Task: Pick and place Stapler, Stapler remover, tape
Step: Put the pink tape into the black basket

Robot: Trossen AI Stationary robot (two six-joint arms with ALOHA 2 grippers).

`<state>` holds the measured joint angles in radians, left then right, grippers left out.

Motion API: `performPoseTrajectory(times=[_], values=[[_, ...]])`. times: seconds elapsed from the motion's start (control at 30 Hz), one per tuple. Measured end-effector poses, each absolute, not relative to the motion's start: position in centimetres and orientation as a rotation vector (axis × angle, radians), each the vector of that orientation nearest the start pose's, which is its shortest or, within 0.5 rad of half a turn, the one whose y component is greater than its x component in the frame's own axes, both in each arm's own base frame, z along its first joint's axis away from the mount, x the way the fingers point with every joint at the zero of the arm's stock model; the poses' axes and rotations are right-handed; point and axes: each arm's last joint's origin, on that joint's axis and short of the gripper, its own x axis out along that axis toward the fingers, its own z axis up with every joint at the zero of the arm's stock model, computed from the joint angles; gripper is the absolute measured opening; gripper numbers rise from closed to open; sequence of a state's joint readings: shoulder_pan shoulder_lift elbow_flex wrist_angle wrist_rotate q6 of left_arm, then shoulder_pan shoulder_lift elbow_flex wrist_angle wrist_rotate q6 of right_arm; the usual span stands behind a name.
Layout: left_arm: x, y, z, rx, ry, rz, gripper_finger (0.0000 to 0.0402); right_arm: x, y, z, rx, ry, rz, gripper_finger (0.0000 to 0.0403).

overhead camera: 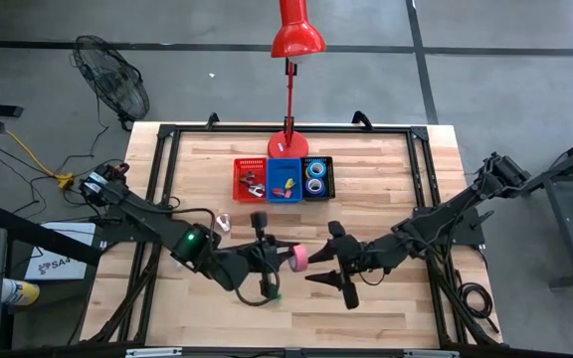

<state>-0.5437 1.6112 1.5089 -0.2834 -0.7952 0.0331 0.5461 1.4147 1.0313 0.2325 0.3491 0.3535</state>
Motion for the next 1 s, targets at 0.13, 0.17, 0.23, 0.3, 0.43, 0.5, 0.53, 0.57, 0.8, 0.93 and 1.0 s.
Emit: performPoseTrajectory(times=[0.13, 0.17, 0.23, 0.3, 0.43, 0.5, 0.53, 0.57, 0.8, 0.93, 1.0], values=[[32.5, -16.3, 37.0, 0.257, 0.299, 0.260, 0.0035, 28.1, 16.0, 31.8, 0.262, 0.132, 0.197, 0.0167], [32.6, -16.2, 37.1, 0.248, 0.290, 0.256, 0.0035, 28.1, 16.0, 31.9, 0.260, 0.120, 0.201, 0.0167], [32.9, -15.9, 37.5, 0.238, 0.261, 0.238, 0.0035, 28.1, 16.0, 32.2, 0.255, 0.093, 0.207, 0.0167], [33.3, -15.6, 37.6, 0.256, 0.241, 0.231, 0.0035, 28.2, 15.9, 32.3, 0.242, 0.089, 0.197, 0.0167], [33.8, -15.3, 37.8, 0.260, 0.212, 0.225, 0.0035, 28.4, 15.6, 32.4, 0.232, 0.071, 0.195, 0.0167], [34.0, -15.0, 37.8, 0.256, 0.211, 0.229, 0.0035, 28.4, 15.6, 32.5, 0.235, 0.063, 0.200, 0.0167], [34.0, -14.9, 37.8, 0.256, 0.213, 0.228, 0.0035, 28.4, 15.5, 32.5, 0.234, 0.064, 0.197, 0.0165], [34.0, -14.9, 37.8, 0.259, 0.217, 0.226, 0.0035, 28.4, 15.5, 32.5, 0.233, 0.065, 0.195, 0.0162], [34.0, -15.0, 37.8, 0.271, 0.219, 0.222, 0.0035, 28.4, 15.5, 32.3, 0.222, 0.079, 0.193, 0.0079], [34.0, -15.0, 37.7, 0.267, 0.220, 0.206, 0.0035, 28.4, 15.5, 32.2, 0.207, 0.091, 0.198, 0.0034], [34.0, -15.0, 37.7, 0.273, 0.221, 0.203, 0.0045, 28.4, 15.5, 32.2, 0.212, 0.097, 0.196, 0.0034]])
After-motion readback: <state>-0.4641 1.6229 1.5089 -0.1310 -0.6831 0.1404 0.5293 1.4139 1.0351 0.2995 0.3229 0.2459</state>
